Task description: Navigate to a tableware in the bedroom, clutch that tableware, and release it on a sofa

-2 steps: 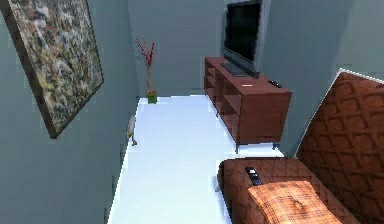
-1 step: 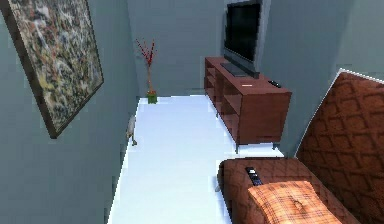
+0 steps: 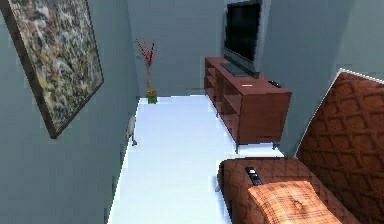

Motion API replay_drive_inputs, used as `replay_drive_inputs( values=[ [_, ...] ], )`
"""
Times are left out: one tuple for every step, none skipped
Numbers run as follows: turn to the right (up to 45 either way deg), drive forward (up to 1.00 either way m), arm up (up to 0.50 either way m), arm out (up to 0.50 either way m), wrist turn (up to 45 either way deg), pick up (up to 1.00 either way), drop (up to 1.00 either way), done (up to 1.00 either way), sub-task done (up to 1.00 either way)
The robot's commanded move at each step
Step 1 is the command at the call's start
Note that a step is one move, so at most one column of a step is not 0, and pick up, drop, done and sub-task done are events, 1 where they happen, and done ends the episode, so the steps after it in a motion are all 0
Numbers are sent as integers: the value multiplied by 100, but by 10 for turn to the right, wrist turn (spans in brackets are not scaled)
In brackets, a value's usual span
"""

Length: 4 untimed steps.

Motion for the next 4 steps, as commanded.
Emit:
replay_drive_inputs(
  values=[
    [0, 0, 24, 0, 0, 0, 0, 0, 0],
    [0, 0, 0, 0, -450, 0, 0, 0, 0],
    [0, 0, 0, 0, -450, 0, 0, 0, 0],
    [0, 0, 0, 0, -210, 0, 0, 0, 0]
  ],
)
